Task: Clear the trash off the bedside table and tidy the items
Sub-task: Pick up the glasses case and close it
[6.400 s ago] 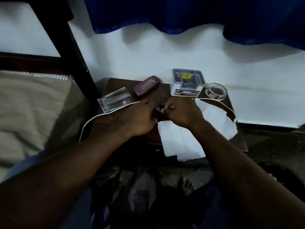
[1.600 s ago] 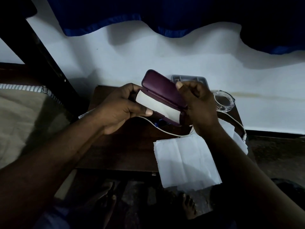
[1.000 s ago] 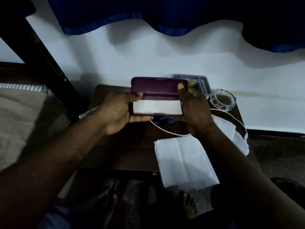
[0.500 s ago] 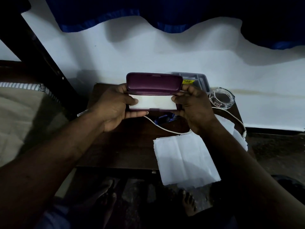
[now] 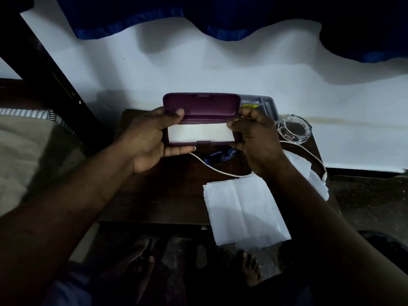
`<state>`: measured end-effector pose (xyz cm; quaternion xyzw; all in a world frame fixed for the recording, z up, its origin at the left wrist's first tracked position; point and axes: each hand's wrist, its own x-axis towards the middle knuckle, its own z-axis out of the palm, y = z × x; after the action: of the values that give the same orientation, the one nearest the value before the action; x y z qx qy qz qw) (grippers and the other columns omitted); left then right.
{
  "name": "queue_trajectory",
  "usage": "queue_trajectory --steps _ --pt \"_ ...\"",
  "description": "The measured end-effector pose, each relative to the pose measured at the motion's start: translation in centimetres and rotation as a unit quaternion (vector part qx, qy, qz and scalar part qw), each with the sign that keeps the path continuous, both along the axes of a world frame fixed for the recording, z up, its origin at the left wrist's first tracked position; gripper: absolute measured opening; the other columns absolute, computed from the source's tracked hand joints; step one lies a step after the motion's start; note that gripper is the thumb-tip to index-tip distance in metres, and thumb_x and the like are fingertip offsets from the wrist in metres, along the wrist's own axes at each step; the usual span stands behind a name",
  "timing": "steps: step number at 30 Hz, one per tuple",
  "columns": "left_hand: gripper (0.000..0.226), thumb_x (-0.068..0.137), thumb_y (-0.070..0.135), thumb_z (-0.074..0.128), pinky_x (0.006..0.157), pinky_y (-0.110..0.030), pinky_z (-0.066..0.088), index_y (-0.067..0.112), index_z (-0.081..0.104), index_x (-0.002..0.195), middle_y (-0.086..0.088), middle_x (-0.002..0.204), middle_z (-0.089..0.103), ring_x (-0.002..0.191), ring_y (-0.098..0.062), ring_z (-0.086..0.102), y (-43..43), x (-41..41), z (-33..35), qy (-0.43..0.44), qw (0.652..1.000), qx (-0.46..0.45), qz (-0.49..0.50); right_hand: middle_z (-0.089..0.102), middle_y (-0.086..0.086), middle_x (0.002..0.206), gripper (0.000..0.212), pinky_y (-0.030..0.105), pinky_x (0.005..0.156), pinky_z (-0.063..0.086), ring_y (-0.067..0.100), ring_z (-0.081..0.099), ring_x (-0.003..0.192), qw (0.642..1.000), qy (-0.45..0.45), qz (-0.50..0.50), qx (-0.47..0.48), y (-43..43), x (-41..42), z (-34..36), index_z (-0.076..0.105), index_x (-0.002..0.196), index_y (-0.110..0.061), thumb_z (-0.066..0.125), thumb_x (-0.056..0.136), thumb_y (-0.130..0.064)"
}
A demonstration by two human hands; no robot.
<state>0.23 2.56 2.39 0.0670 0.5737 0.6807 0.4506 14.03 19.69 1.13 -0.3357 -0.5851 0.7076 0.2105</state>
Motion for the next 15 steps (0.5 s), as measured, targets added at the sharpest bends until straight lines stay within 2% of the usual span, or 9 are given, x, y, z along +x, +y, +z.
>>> queue_trajectory --steps 1,4,6,7,8,10,11,13,15 --pt "0.033 0.099 0.027 0.065 0.066 -0.041 0.063 0.016 0.066 0.130 -0.007 0.122 0.075 0.101 -0.028 0.076 0.0 -0.1 0.0 -0.003 1.000 0.004 0.010 0.074 0.009 0.099 0.024 0.054 0.087 0.058 0.027 0.070 0.094 1.000 0.009 0.004 -0.014 0.1 0.0 0.1 0.070 0.106 -0.014 0.065 0.085 -0.002" --pt "0.034 0.099 0.034 0.063 0.067 -0.042 0.063 0.016 0.066 0.128 -0.007 0.125 0.074 0.102 -0.027 0.076 -0.1 -0.5 -0.1 -0.014 0.999 0.009 0.042 0.077 0.006 0.102 0.016 0.041 0.080 0.057 0.023 0.072 0.086 0.998 0.033 0.003 -0.052 0.9 0.4 0.3 0.067 0.102 -0.020 0.065 0.087 -0.018" --pt "0.030 0.100 0.034 0.063 0.067 -0.043 0.063 0.016 0.067 0.123 -0.007 0.127 0.072 0.102 -0.027 0.076 -0.3 -1.0 -0.3 -0.017 0.998 0.011 0.063 0.078 0.005 0.099 0.007 0.037 0.075 0.057 0.022 0.073 0.080 1.000 -0.013 -0.007 -0.012 1.6 0.7 0.1 0.067 0.097 -0.023 0.063 0.094 -0.018" --pt "0.027 0.100 0.034 0.062 0.067 -0.043 0.063 0.016 0.068 0.119 -0.007 0.127 0.072 0.101 -0.027 0.076 -0.4 -1.2 -0.3 -0.020 0.997 0.013 0.073 0.077 0.003 0.095 0.007 0.035 0.072 0.057 0.020 0.073 0.077 0.997 -0.062 -0.003 0.055 1.9 0.8 -0.2 0.069 0.094 -0.023 0.064 0.094 -0.018" --pt "0.024 0.100 0.034 0.062 0.067 -0.043 0.063 0.017 0.068 0.115 -0.007 0.126 0.072 0.099 -0.027 0.077 -0.4 -1.4 -0.4 -0.023 0.996 0.014 0.083 0.077 0.000 0.092 0.006 0.033 0.073 0.056 0.017 0.073 0.078 0.979 -0.123 0.010 0.160 2.2 1.0 -0.8 0.071 0.093 -0.024 0.066 0.093 -0.020" --pt "0.022 0.100 0.035 0.062 0.067 -0.044 0.063 0.017 0.068 0.112 -0.007 0.123 0.074 0.096 -0.027 0.077 -0.4 -1.6 -0.6 -0.026 0.995 0.012 0.091 0.077 -0.007 0.092 0.006 0.028 0.082 0.054 0.009 0.072 0.086 0.900 -0.219 0.046 0.375 2.5 1.5 -1.9 0.075 0.092 -0.024 0.072 0.087 -0.022" --pt "0.022 0.101 0.035 0.062 0.068 -0.044 0.063 0.017 0.068 0.111 -0.008 0.122 0.074 0.095 -0.027 0.078 -0.4 -1.7 -0.7 -0.027 0.995 0.011 0.092 0.077 -0.009 0.094 0.007 0.026 0.084 0.052 0.008 0.071 0.091 0.861 -0.243 0.060 0.442 2.7 1.8 -2.2 0.076 0.091 -0.024 0.074 0.085 -0.023" --pt "0.022 0.100 0.034 0.062 0.069 -0.046 0.063 0.016 0.067 0.111 -0.009 0.120 0.075 0.095 -0.028 0.077 -0.4 -1.7 -0.8 -0.029 0.995 0.010 0.096 0.076 -0.005 0.106 0.016 0.029 0.086 0.050 0.017 0.069 0.101 0.811 -0.281 0.105 0.502 2.9 2.2 -2.6 0.075 0.098 -0.026 0.075 0.082 -0.022" --pt "0.022 0.101 0.034 0.061 0.068 -0.045 0.063 0.015 0.067 0.110 -0.009 0.119 0.075 0.094 -0.028 0.078 -0.4 -1.8 -0.9 -0.028 0.995 0.008 0.097 0.073 0.002 0.114 0.030 0.034 0.088 0.052 0.026 0.066 0.109 0.768 -0.330 0.166 0.524 2.7 2.3 -3.1 0.074 0.111 -0.027 0.075 0.081 -0.023"
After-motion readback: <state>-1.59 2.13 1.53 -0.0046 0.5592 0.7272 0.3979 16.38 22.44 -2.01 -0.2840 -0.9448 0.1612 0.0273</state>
